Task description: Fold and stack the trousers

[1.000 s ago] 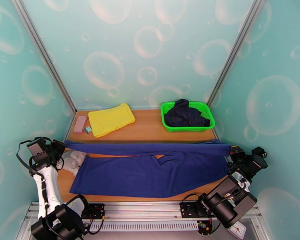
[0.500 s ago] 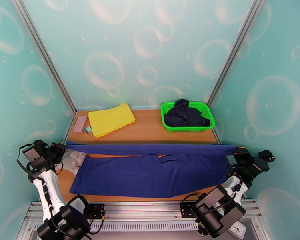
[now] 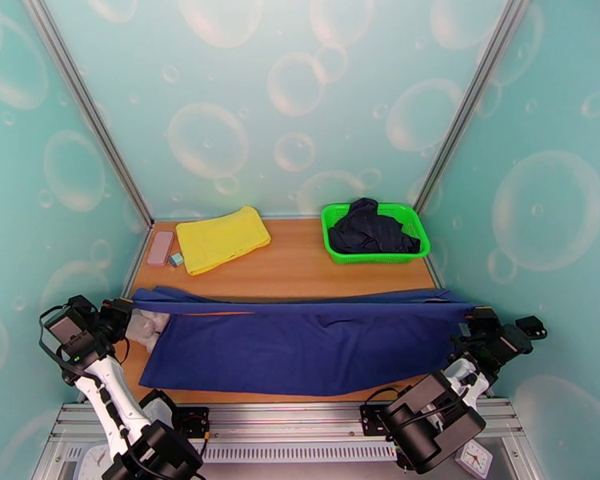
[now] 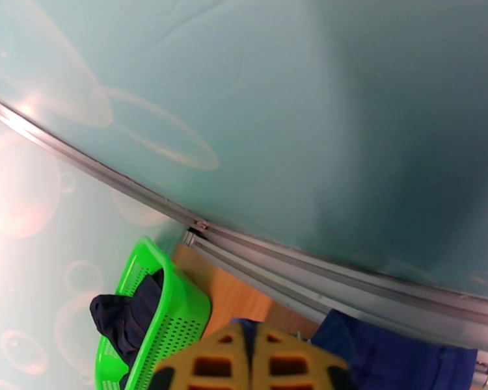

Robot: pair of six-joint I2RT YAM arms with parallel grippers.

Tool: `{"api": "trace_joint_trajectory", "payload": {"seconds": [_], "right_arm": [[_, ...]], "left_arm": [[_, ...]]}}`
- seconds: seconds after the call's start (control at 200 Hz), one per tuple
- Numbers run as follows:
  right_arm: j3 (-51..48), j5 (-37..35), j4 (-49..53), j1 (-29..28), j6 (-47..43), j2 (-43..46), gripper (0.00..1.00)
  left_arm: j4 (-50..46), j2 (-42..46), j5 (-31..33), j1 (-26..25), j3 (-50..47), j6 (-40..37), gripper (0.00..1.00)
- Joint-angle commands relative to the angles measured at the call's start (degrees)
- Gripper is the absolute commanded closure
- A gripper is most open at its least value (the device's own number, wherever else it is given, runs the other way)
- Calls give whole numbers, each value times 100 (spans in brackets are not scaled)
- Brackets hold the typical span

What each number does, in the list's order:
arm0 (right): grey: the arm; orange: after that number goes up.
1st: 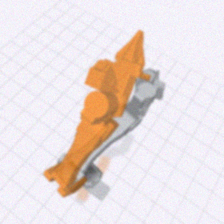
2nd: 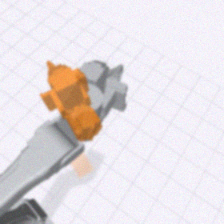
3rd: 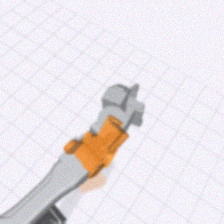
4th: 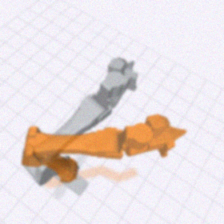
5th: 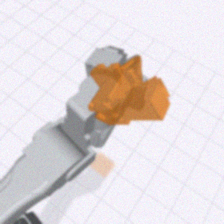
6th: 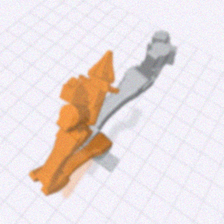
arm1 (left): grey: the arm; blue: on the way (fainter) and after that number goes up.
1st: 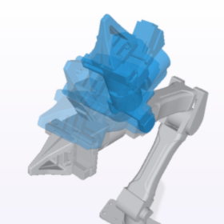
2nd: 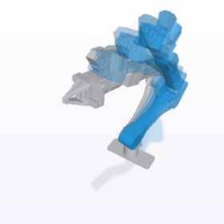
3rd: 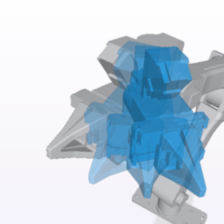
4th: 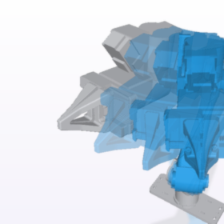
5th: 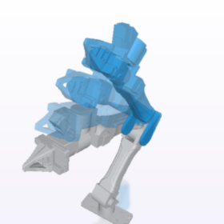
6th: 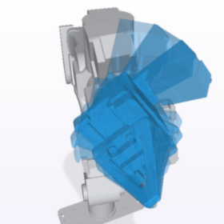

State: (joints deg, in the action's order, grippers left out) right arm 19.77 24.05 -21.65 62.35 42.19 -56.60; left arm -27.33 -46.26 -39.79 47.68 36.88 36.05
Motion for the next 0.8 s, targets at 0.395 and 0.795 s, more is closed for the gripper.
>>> {"api": "trace_joint_trajectory", "payload": {"seconds": [0.395, 0.795], "right_arm": [[-171, -1154, 403, 828, 506, 1002, 65], [838, 5, 685, -1682, -697, 838, 53]], "left_arm": [[-78, 1249, -92, -101, -348, -87, 79], [332, 1172, 588, -1493, -312, -8, 44]]}}
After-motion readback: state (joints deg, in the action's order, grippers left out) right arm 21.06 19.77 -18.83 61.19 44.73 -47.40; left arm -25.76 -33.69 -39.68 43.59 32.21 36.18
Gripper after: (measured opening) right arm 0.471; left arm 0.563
